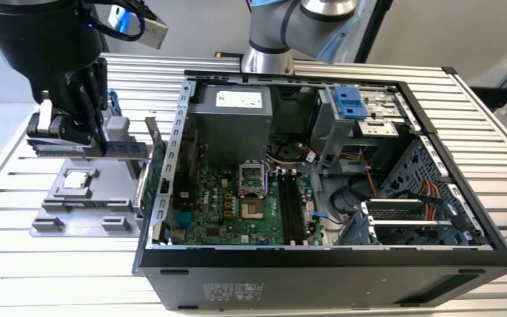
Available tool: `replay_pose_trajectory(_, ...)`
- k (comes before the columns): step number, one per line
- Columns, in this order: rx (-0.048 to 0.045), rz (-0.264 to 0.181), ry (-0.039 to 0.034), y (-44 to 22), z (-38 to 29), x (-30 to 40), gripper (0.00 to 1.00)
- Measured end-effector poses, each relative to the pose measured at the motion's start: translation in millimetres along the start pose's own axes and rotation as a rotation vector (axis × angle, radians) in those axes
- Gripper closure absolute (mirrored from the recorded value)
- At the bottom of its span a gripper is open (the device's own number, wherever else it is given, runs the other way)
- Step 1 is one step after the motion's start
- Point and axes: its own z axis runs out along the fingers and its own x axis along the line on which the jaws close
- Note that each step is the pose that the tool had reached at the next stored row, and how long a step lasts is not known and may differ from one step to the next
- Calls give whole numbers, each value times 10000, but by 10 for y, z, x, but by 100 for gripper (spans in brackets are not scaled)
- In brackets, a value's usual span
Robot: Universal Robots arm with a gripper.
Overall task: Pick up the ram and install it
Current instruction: 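Pick up the ram and move it above insertion slot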
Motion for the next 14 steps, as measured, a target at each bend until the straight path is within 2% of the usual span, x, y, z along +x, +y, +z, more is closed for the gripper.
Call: replay_pose_trajectory(14,0,-1,0,-141,-5,-2,100)
